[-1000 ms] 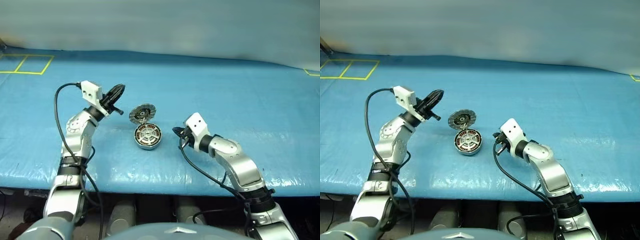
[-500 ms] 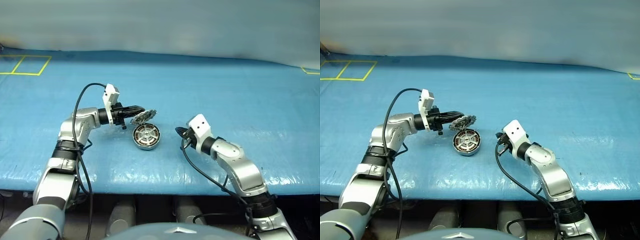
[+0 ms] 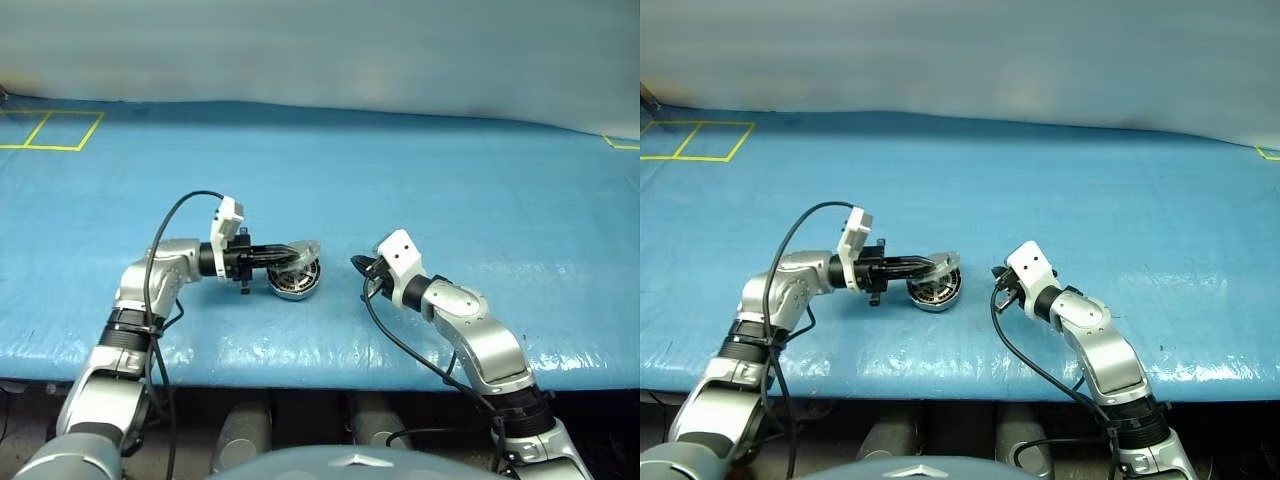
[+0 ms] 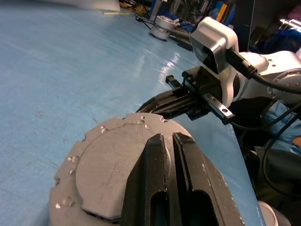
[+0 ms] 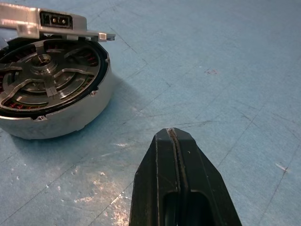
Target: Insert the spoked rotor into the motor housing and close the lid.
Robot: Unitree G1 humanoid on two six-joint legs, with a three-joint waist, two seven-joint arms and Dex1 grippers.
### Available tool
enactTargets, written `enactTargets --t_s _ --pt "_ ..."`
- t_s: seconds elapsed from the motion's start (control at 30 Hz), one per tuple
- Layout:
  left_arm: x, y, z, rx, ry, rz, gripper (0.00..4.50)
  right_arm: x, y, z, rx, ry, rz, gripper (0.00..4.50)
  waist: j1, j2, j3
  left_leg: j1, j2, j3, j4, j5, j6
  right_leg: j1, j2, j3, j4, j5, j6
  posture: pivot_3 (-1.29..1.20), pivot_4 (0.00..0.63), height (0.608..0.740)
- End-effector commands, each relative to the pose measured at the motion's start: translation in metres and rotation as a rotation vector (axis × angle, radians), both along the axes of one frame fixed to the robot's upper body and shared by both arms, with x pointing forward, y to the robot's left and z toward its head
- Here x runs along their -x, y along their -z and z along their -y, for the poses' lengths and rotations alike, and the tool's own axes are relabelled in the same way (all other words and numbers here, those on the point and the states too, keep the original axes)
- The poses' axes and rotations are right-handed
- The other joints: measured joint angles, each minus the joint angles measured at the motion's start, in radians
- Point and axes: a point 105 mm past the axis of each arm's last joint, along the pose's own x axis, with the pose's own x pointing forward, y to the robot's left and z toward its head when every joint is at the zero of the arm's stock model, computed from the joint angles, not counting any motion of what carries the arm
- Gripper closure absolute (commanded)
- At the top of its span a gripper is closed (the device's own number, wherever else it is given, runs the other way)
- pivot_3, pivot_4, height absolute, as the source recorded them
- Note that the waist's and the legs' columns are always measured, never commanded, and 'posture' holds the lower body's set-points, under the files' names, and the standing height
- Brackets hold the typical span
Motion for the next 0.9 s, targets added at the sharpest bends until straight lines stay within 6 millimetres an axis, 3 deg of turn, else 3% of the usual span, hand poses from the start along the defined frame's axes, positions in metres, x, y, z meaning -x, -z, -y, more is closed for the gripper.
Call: enactTargets --t_s 0.03,0.5,0.77,0.83,0.9 --pt "0.01 -0.005 0.011 0.004 0.029 0.039 4.18 -0.002 -0.017 -0.002 -0.019 0.001 0.072 4.5 0.002 0.0 0.0 0.0 0.0 0.0 0.0 0.0 0.0 0.0 0.0 0.0 0.0 0.0 0.0 0.0 0.15 0.74" --pt "0.047 0.018 0.018 0.011 -0.004 0.009 4.18 -0.007 -0.024 -0.004 -0.042 0.02 0.1 4.5 0.01 0.0 0.0 0.0 0.0 0.0 0.0 0.0 0.0 0.0 0.0 0.0 0.0 -0.001 -0.001 0.0 0.15 0.74" --pt "0.071 -0.034 0.019 0.222 0.122 0.085 4.18 -0.009 -0.023 -0.007 -0.04 0.003 0.092 4.5 0.011 0.0 0.0 0.0 0.0 0.0 0.0 0.0 0.0 0.0 0.0 0.0 0.0 -0.001 -0.002 0.0 0.15 0.74" --pt "0.061 -0.05 0.017 0.286 0.056 0.139 4.18 -0.009 -0.023 -0.008 -0.042 0.003 0.092 4.5 0.011 0.0 0.0 0.0 0.0 0.0 0.0 0.0 0.0 0.0 0.0 0.0 0.001 -0.001 -0.002 0.0 0.15 0.74" --pt "0.037 -0.058 0.012 0.287 -0.09 0.2 4.18 -0.01 -0.023 -0.007 -0.043 0.01 0.092 4.5 0.014 0.0 0.0 0.0 0.0 0.0 0.001 0.0 0.0 0.001 0.0 0.0 0.001 -0.001 -0.002 0.0 0.15 0.74"
